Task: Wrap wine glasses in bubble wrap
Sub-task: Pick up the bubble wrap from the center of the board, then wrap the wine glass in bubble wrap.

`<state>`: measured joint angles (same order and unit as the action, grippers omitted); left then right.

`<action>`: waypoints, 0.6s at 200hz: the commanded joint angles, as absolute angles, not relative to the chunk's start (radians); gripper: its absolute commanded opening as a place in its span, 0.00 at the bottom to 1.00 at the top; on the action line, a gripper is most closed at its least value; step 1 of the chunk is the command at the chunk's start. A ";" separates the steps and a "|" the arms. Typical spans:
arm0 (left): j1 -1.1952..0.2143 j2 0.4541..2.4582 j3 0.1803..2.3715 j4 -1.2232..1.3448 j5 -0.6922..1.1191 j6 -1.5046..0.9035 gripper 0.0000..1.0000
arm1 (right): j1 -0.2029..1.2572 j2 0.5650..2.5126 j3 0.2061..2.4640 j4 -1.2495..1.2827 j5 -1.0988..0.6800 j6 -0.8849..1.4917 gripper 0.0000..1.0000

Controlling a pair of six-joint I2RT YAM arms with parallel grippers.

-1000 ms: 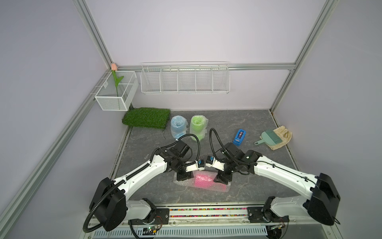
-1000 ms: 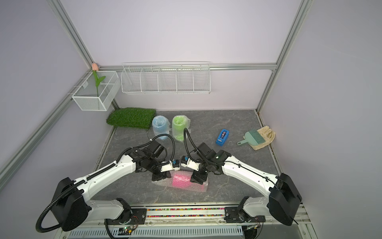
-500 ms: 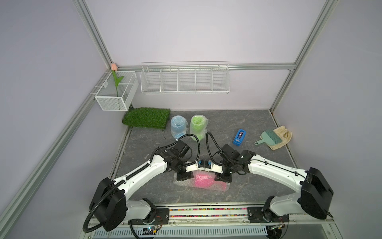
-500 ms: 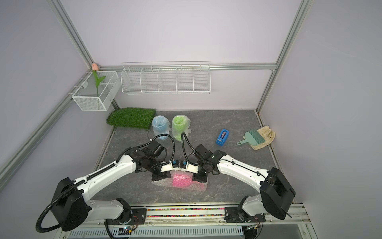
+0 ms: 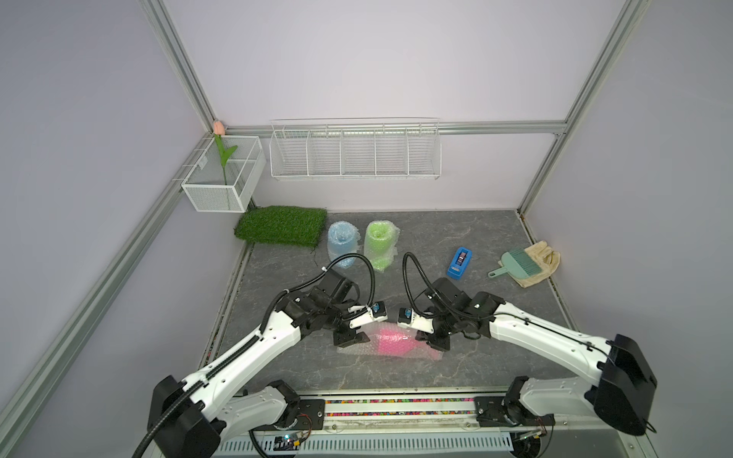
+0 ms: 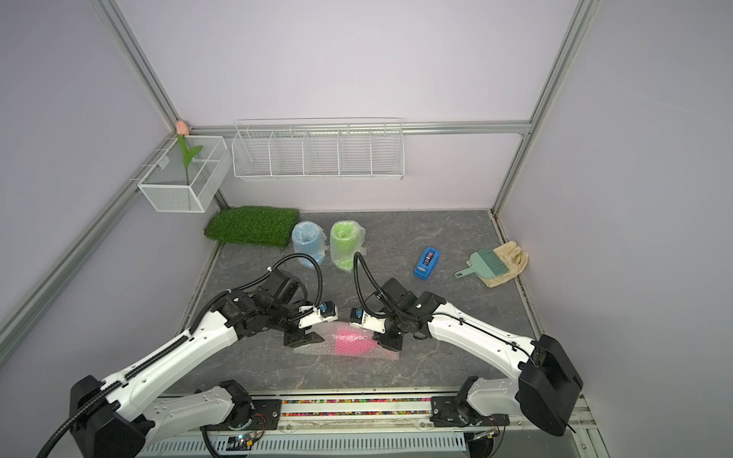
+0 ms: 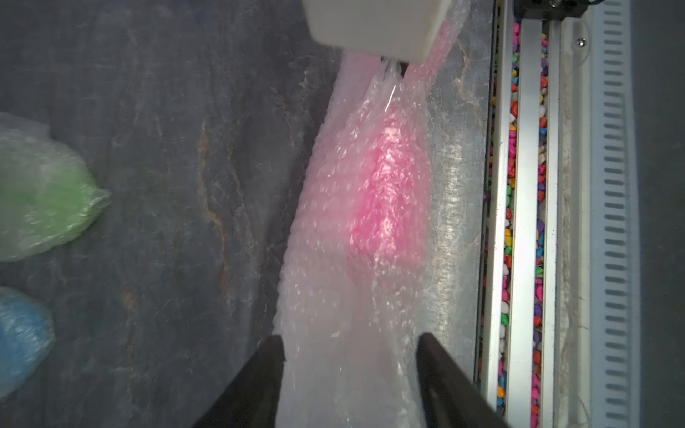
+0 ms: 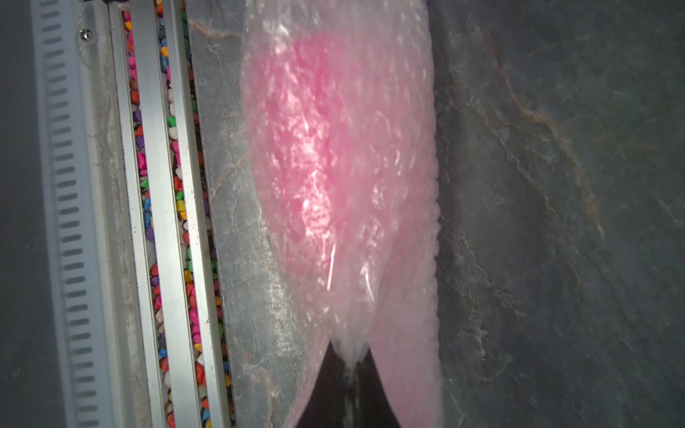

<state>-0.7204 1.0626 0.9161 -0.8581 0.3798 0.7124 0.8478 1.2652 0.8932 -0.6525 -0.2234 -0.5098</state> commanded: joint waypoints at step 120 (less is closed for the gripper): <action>-0.721 0.478 0.802 -0.855 0.317 0.724 0.99 | 0.810 0.887 0.930 -0.785 -0.314 -0.601 0.07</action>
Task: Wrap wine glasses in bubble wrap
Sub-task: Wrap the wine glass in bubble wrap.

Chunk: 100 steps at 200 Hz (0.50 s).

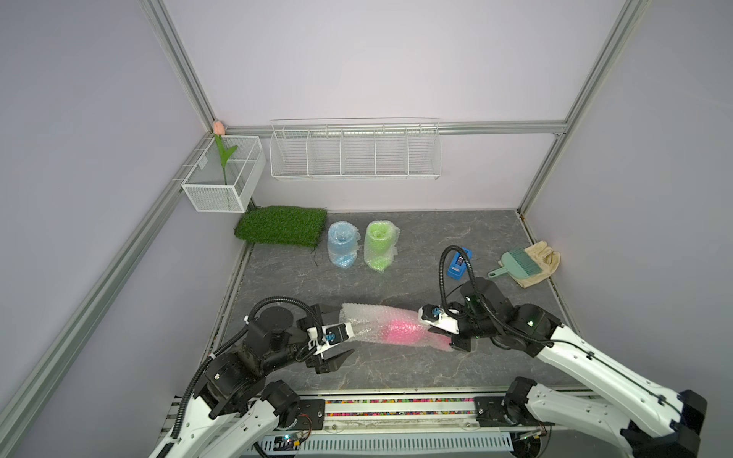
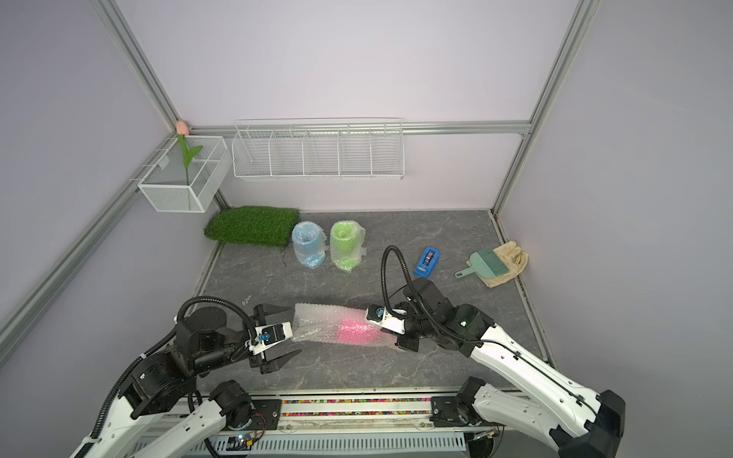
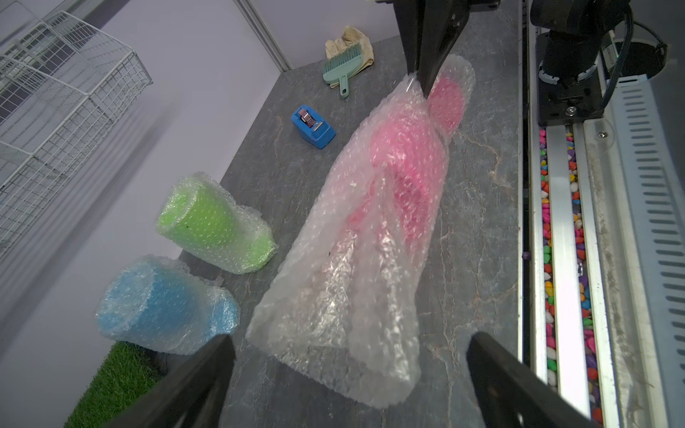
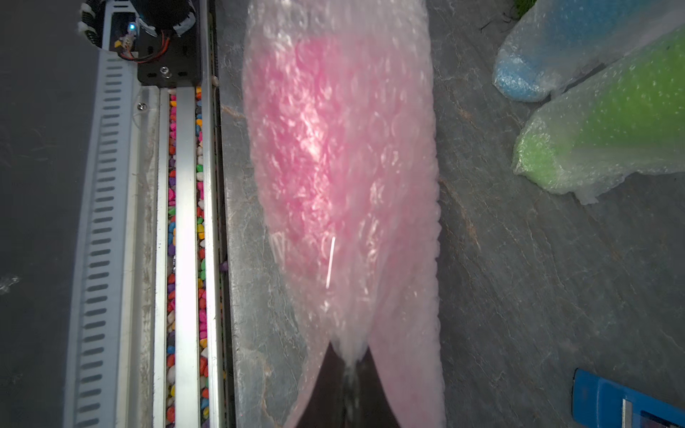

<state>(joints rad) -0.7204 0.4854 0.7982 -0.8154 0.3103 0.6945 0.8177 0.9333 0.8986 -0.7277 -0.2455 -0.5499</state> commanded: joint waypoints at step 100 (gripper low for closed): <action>-0.721 0.505 0.838 -0.879 0.477 0.744 0.96 | 0.813 0.847 0.948 -0.859 -0.423 -0.687 0.07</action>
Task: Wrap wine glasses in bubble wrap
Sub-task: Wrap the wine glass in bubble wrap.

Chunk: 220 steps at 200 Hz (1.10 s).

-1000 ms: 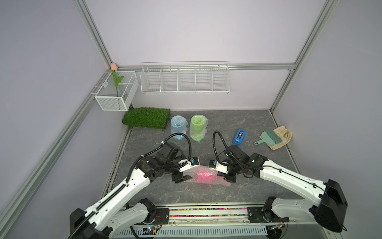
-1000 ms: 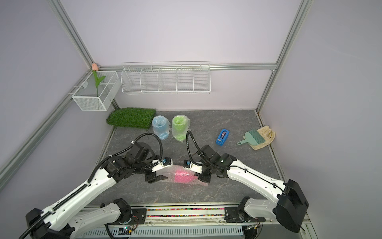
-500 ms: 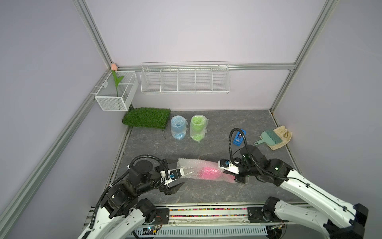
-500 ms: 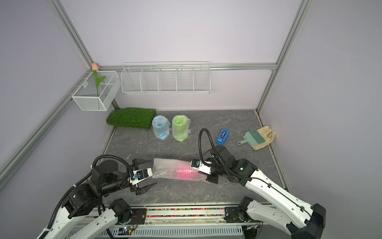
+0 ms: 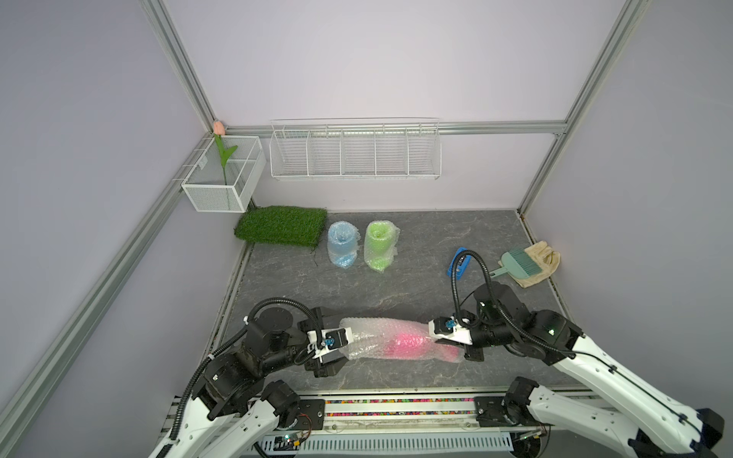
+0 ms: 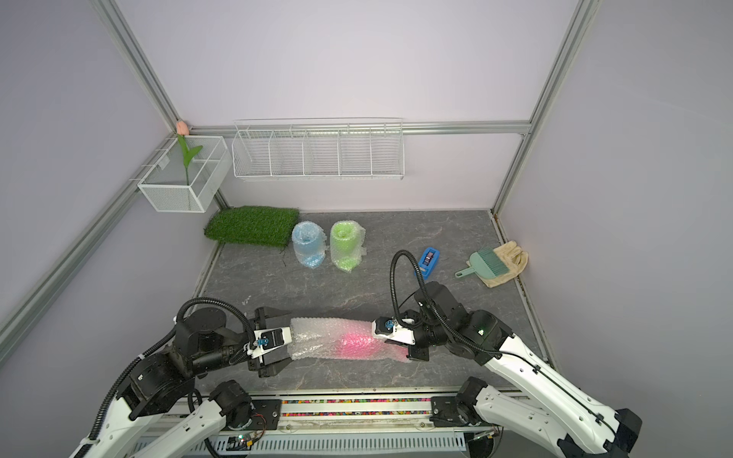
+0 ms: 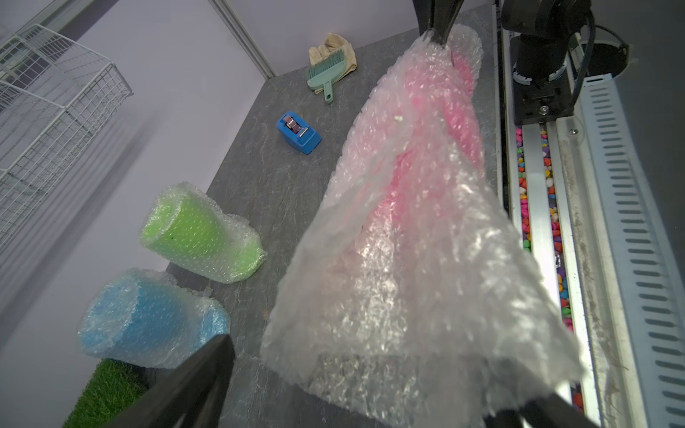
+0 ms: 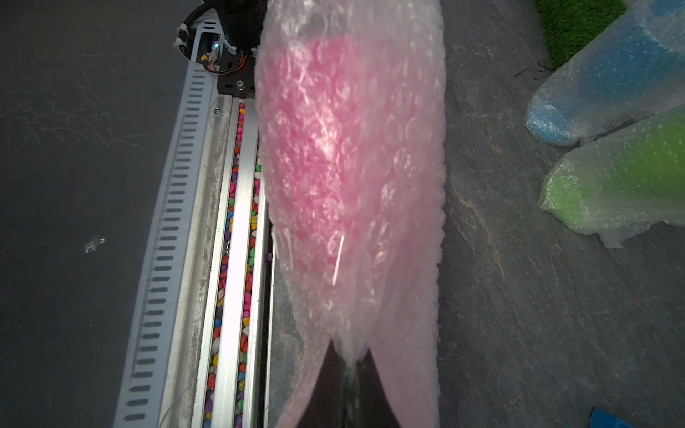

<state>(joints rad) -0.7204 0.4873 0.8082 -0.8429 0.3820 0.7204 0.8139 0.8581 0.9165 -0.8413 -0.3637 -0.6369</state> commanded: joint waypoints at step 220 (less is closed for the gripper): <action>-0.721 0.747 1.156 -1.118 0.447 0.844 0.00 | 0.943 1.182 0.608 0.122 -0.429 -0.418 0.07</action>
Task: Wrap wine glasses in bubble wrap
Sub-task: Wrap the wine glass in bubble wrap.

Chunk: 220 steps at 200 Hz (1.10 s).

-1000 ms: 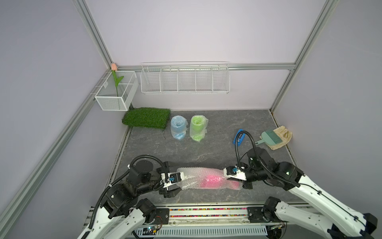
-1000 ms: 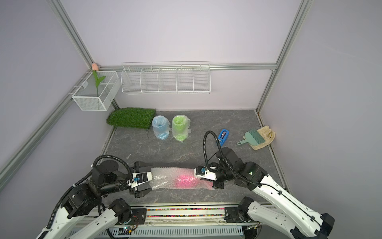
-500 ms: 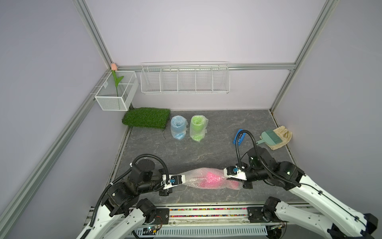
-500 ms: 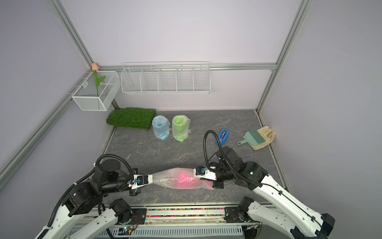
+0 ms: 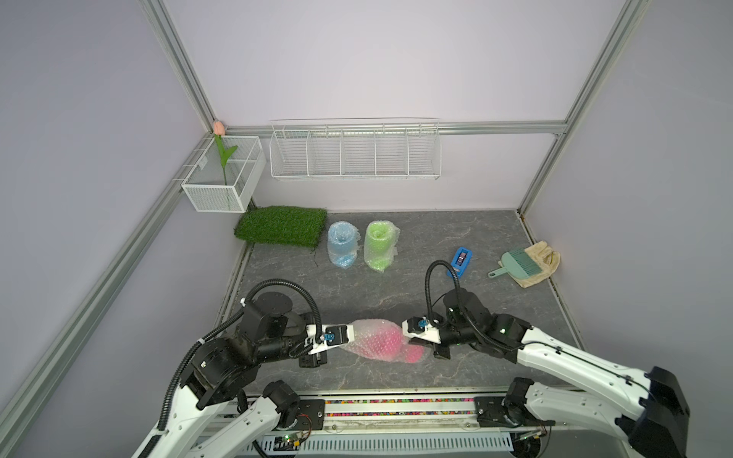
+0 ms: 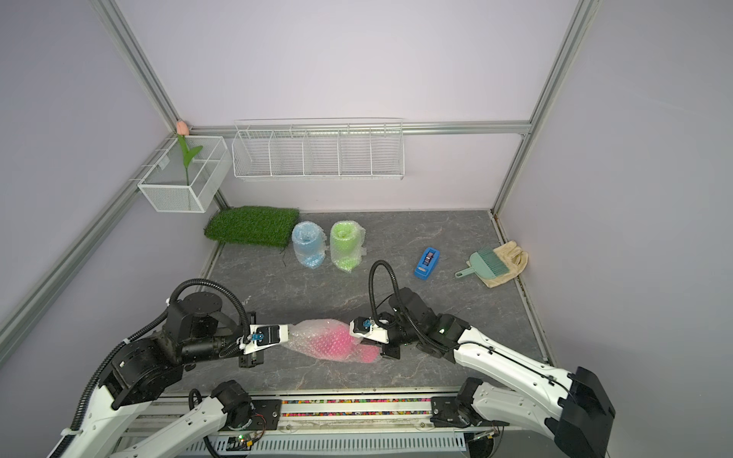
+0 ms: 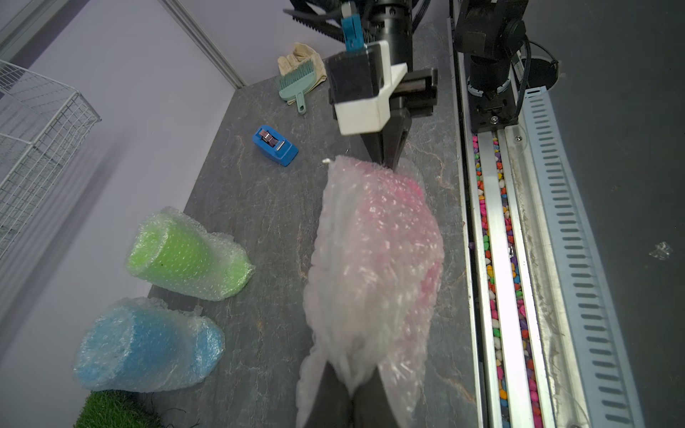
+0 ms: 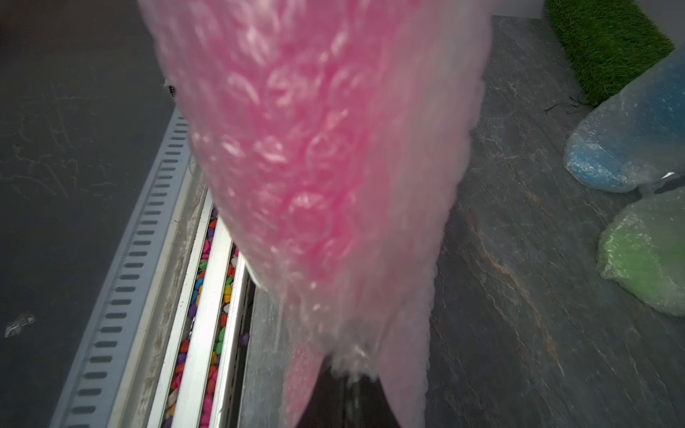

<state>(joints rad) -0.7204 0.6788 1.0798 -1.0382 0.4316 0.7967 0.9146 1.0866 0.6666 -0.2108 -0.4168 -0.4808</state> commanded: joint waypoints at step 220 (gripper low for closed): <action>-0.847 1.394 1.310 -1.149 0.306 0.691 0.00 | 0.816 1.663 0.344 0.904 -0.509 -0.378 0.07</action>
